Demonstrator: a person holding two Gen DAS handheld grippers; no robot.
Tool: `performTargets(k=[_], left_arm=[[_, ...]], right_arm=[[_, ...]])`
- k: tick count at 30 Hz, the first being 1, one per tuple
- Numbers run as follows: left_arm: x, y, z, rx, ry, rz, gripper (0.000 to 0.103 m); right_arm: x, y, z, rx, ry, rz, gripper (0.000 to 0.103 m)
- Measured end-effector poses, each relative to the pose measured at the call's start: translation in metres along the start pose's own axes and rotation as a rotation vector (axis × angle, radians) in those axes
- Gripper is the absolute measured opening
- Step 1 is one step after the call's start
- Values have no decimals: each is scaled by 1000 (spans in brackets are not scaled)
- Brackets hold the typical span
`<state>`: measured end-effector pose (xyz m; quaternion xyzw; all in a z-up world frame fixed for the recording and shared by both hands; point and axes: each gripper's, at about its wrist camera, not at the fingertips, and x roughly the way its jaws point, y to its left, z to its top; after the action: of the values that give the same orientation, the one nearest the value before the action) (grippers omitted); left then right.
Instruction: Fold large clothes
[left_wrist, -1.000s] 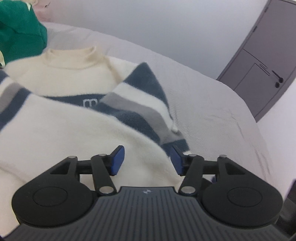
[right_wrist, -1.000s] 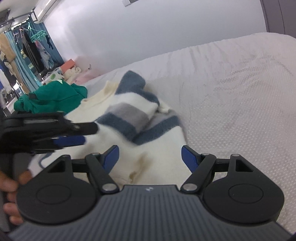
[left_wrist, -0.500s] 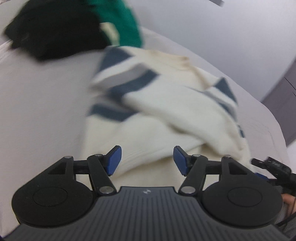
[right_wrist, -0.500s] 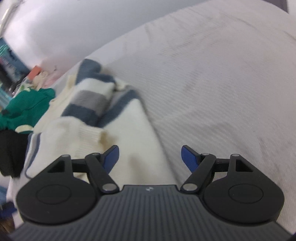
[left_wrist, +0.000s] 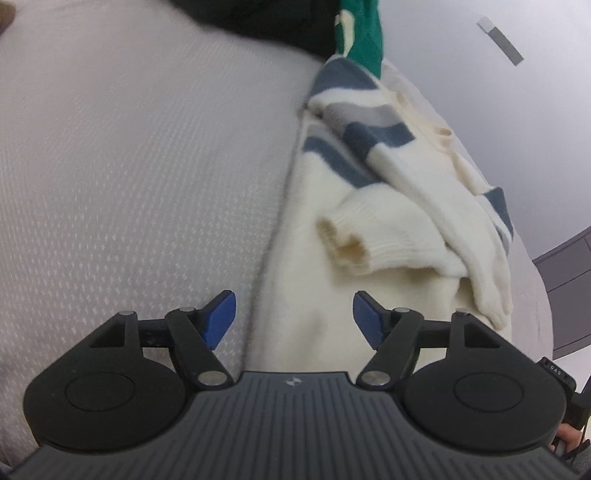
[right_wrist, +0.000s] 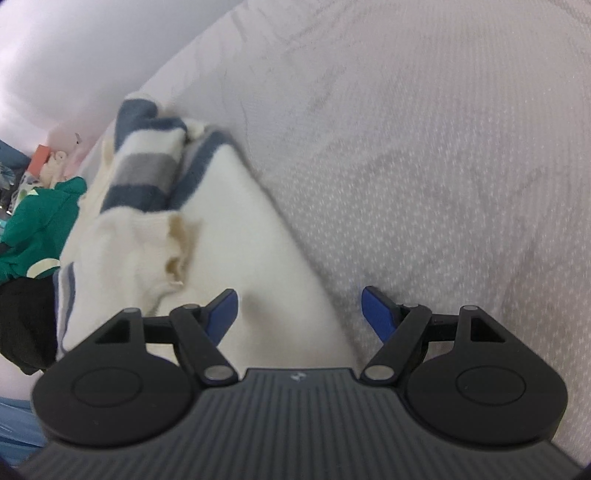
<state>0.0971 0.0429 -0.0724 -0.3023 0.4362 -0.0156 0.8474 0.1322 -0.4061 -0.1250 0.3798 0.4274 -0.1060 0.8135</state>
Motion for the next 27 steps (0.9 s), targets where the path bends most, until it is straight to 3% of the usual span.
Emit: performTargets(k=[6, 9, 10, 15, 17, 18, 19, 21, 23, 27], left_arm=[[8, 9, -7, -52, 42, -48, 75], [10, 10, -14, -59, 45, -53, 75], [10, 11, -15, -61, 48, -54, 75], [10, 11, -26, -75, 98, -94, 74], [9, 12, -35, -105, 118, -106, 73], [8, 9, -38, -97, 126, -106, 70], [7, 7, -40, -90, 135, -107, 67], [8, 7, -43, -104, 169, -109, 37], [11, 15, -40, -165, 210, -141, 17], [-16, 17, -27, -196, 163, -196, 13]], right_arm=[[0, 7, -12, -1, 97, 23, 78], [-4, 20, -24, -78, 110, 17, 75], [-3, 23, -30, -101, 124, 9, 69], [-2, 40, -52, -217, 168, -35, 56], [-5, 43, -58, -255, 183, -43, 42], [-9, 47, -61, -293, 180, -46, 37], [-12, 50, -64, -315, 176, -37, 25], [-20, 53, -71, -349, 171, -2, 21], [-29, 57, -75, -379, 137, 7, 19], [-53, 57, -71, -373, 101, 85, 17]])
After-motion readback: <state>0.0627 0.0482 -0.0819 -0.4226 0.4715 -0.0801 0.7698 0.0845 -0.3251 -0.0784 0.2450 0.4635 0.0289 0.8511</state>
